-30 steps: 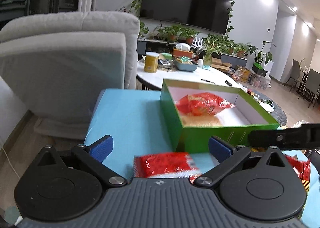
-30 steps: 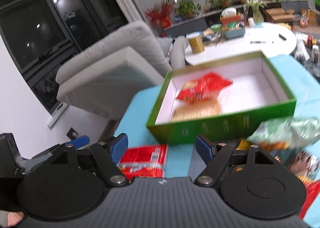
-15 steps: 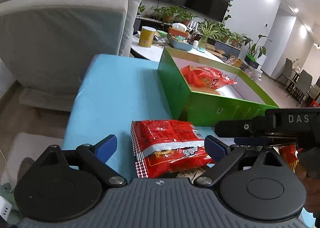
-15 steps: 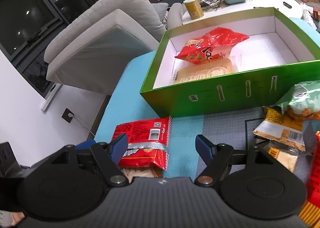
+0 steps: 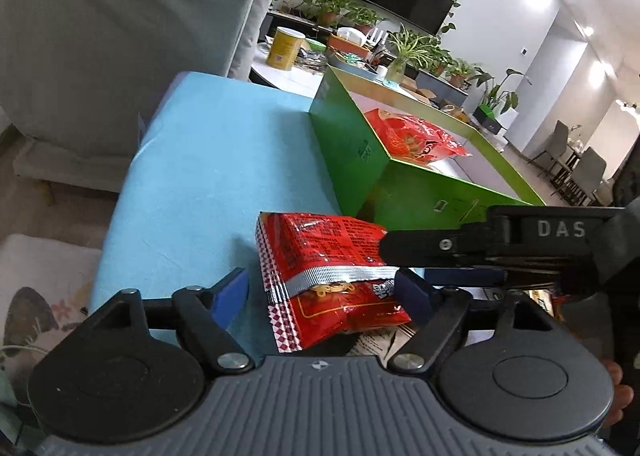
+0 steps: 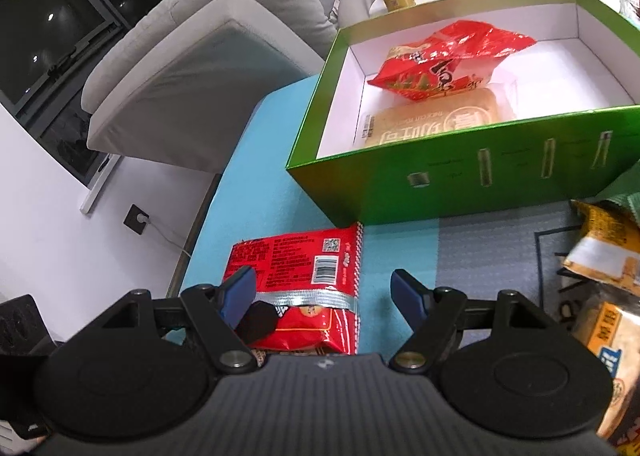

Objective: Organize snacks
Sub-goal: 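Grasp the red-and-white snack packet on the table with the right gripper, then lift the red-and-white packet with the right gripper and place it in the box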

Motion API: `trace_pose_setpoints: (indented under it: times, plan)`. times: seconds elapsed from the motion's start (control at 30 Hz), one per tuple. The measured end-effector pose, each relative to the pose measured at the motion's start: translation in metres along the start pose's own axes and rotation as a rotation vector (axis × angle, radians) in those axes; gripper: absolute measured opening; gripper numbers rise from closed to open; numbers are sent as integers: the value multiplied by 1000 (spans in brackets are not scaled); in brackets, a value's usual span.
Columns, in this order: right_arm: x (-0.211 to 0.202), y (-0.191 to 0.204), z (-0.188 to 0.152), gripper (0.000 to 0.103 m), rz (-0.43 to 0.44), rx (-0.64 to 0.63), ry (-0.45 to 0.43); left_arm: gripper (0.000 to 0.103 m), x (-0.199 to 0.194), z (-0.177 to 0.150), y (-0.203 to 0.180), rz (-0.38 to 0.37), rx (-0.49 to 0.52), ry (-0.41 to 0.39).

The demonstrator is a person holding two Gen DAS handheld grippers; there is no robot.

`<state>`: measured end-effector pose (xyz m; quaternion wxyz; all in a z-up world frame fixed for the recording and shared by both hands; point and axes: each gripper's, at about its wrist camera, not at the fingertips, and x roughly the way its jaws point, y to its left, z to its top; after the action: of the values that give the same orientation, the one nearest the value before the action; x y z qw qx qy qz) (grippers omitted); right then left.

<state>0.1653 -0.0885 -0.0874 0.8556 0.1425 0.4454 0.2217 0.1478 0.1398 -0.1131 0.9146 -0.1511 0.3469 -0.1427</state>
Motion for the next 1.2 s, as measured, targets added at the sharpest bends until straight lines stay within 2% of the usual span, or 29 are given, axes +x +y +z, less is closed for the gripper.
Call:
trace_pose_setpoints:
  times: [0.1, 0.2, 0.33, 0.5, 0.83, 1.03, 1.2]
  plan:
    - [3, 0, 1, 61, 3, -2, 13, 71, 1, 1, 0, -4, -6, 10]
    - [8, -1, 0, 61, 14, 13, 37, 62, 2, 0, -1, -16, 2, 24]
    - [11, 4, 0, 48, 28, -9, 39, 54, 2, -3, -7, -17, 29, 23]
    - [4, 8, 0, 45, 51, -18, 28, 52, -10, -3, -18, 3, 80, -7]
    - [-60, 9, 0, 45, 85, -54, -109, 52, -42, 14, -74, -26, 172, -93]
    - [-99, -13, 12, 45, 58, -51, -208, 53, -33, 28, -128, -68, 251, -128]
    - [-116, -30, 31, 45, 16, -62, -271, 53, -13, 44, -167, -109, 292, -137]
